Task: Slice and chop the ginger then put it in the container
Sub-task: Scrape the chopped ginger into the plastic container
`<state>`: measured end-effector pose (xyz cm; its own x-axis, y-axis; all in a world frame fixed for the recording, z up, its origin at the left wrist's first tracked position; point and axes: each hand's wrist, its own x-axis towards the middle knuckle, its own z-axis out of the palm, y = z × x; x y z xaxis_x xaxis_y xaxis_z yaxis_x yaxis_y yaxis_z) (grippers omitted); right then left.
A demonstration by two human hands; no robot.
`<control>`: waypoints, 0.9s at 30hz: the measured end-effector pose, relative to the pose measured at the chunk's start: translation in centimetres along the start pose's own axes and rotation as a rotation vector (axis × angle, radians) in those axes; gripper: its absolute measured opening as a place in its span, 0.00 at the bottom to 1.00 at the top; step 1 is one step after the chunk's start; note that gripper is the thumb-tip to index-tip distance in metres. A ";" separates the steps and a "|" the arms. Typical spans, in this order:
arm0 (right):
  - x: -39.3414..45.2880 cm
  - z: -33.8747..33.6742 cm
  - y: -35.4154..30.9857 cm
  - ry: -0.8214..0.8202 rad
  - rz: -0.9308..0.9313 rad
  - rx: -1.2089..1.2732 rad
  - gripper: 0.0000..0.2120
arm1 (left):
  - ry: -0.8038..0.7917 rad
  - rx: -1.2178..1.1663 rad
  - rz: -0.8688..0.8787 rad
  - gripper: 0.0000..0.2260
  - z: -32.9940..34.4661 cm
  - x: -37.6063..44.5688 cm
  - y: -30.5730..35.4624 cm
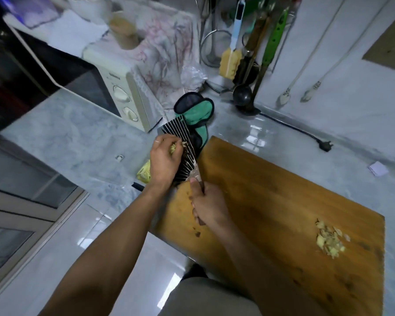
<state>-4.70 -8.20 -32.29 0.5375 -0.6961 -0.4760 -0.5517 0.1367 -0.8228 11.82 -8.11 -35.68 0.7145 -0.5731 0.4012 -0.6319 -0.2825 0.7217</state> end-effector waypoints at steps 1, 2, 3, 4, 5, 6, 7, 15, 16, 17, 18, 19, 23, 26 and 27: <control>0.4 0.4 -0.2 0.008 -0.007 -0.021 0.24 | -0.005 0.004 -0.008 0.05 -0.2 0.3 -0.5; 0.6 0.7 -0.5 0.018 -0.012 -0.043 0.24 | -0.008 0.007 -0.021 0.05 -0.4 0.5 -0.9; 0.9 0.9 -0.7 0.026 -0.015 -0.066 0.24 | -0.009 0.009 -0.038 0.05 -0.6 0.5 -1.4; 1.1 1.1 -0.8 0.031 -0.017 -0.082 0.24 | -0.014 0.011 -0.061 0.05 -0.8 0.5 -1.9; 1.3 1.1 -0.9 0.032 -0.018 -0.093 0.24 | -0.023 0.019 -0.088 0.05 -1.1 0.3 -2.3; 1.3 1.1 -1.0 0.031 -0.023 -0.101 0.24 | -0.037 0.033 -0.116 0.06 -1.4 0.2 -2.8; 1.4 1.1 -1.0 0.031 -0.033 -0.110 0.24 | -0.055 0.049 -0.145 0.07 -1.6 0.2 -3.3; 1.8 0.9 -1.6 0.091 -0.152 -0.202 0.18 | -0.069 0.021 -0.179 0.11 -3.7 1.5 -3.0; 1.7 1.0 -1.7 0.100 -0.167 -0.209 0.17 | -0.074 0.012 -0.114 0.12 -3.9 1.4 -2.7; 1.7 1.0 -1.6 0.105 -0.179 -0.212 0.17 | -0.097 0.015 -0.042 0.13 -4.1 1.3 -2.6; 1.6 1.0 -1.7 0.109 -0.191 -0.213 0.17 | -0.135 0.037 0.018 0.14 -4.1 1.0 -2.6; 1.6 1.0 -1.6 0.109 -0.199 -0.215 0.17 | -0.177 0.077 0.050 0.15 -4.2 0.6 -2.8; 1.6 0.8 -1.6 0.104 -0.202 -0.205 0.14 | -0.303 0.271 -0.060 0.11 -4.9 -0.5 -3.9; 1.6 0.8 -1.3 0.115 -0.216 -0.203 0.18 | -0.283 0.281 -0.077 0.12 -5.6 -0.4 -3.5; 1.5 0.8 -1.4 0.112 -0.211 -0.199 0.18 | -0.260 0.234 -0.005 0.15 -5.7 -0.3 -3.2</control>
<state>-2.67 -8.87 -32.12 0.5862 -0.7690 -0.2550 -0.5552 -0.1520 -0.8177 15.31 -2.66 -34.87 0.6362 -0.7396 0.2195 -0.7021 -0.4372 0.5621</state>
